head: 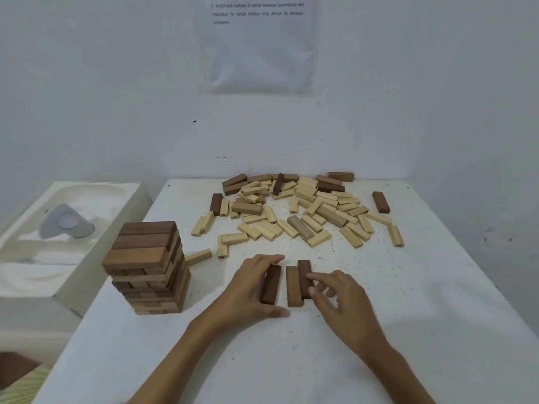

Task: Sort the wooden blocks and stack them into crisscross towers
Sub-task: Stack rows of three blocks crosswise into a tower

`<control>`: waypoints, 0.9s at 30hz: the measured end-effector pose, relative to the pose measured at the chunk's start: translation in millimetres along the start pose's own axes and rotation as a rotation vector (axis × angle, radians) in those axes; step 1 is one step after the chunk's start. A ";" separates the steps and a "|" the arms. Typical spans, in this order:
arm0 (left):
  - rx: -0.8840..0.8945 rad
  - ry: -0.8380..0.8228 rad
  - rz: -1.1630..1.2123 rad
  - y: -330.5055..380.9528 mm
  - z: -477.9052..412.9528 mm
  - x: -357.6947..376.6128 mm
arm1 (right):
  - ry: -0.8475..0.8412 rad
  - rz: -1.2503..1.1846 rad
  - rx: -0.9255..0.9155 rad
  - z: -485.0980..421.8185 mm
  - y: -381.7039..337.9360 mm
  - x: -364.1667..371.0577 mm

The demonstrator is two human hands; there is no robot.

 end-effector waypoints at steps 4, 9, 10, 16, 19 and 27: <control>-0.004 0.057 0.020 5.3 -1.2 1.2 | -0.079 -0.061 -0.081 -5.2 15.7 -5.9; -0.002 -0.057 0.066 3.1 -3.3 -3.3 | -0.415 -0.098 -0.083 -21.1 22.2 1.3; -0.006 -0.093 0.062 -0.2 -2.9 -4.6 | -0.421 -0.103 -0.087 -24.5 21.5 1.2; -0.008 -0.063 0.063 -9.2 -2.0 -11.9 | -0.401 -0.083 -0.137 -30.3 22.2 5.7; 0.010 -0.021 0.034 -3.1 -4.5 -7.5 | -0.414 -0.042 -0.155 -29.4 22.5 8.9; 0.007 -0.017 -0.005 -2.8 -7.8 -4.4 | -0.406 0.012 -0.169 -30.9 17.3 14.1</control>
Point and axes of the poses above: each hand's wrist, its own z-axis away from the middle knuckle, its own x-axis out of the palm, y = z × x, the point moved 7 cm from there along -z, towards the middle knuckle
